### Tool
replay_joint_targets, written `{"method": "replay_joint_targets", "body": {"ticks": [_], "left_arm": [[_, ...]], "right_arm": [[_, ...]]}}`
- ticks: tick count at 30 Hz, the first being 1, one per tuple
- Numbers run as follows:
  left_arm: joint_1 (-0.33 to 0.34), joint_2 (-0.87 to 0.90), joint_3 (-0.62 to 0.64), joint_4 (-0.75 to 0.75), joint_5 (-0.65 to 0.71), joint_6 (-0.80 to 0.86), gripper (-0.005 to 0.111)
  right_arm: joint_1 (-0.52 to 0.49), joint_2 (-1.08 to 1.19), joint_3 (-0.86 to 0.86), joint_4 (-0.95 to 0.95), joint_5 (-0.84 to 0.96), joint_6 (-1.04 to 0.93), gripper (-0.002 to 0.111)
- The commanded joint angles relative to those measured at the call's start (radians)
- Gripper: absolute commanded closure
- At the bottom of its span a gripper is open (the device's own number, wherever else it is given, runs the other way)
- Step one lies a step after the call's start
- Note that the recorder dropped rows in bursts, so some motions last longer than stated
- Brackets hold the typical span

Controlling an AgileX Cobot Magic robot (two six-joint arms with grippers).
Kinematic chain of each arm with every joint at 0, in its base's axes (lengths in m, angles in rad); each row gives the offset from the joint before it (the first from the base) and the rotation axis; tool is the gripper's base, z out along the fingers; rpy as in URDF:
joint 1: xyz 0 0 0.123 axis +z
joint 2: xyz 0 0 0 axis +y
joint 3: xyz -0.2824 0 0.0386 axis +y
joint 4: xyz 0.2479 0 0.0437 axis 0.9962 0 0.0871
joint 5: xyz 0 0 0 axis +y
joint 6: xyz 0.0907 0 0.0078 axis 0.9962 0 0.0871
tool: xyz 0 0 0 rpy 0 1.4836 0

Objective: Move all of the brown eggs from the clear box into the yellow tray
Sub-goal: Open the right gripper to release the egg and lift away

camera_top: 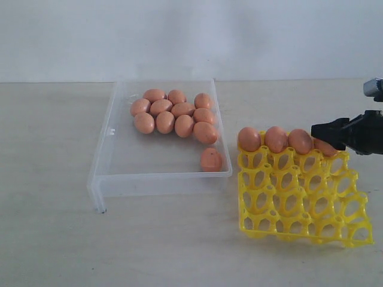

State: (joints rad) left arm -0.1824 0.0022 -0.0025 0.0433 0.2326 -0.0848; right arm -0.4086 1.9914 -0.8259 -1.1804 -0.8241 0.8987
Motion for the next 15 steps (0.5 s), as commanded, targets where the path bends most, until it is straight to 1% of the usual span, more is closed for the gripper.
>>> {"method": "replay_joint_targets", "body": {"ticks": [1,5,11,13,15], "left_arm": [[0.004,-0.002,0.003,-0.003,0.000,0.002,0.103],[0.004,-0.002,0.003,-0.003,0.000,0.002,0.103],[0.004,-0.002,0.003,-0.003,0.000,0.002,0.103],[0.004,-0.002,0.003,-0.003,0.000,0.002,0.103],[0.004,-0.002,0.003,-0.003,0.000,0.002,0.103]], "right_arm": [[-0.001,-0.006,-0.005,0.050,-0.048,-0.001,0.058],[-0.001,-0.021,-0.005,0.086,-0.104,-0.004,0.058],[-0.001,-0.140,-0.011,0.249,-0.316,-0.077,0.059],[0.001,-0.204,-0.041,0.243,-0.354,-0.079,0.065],[0.005,-0.272,-0.083,0.202,-0.359,-0.071,0.081]]}}
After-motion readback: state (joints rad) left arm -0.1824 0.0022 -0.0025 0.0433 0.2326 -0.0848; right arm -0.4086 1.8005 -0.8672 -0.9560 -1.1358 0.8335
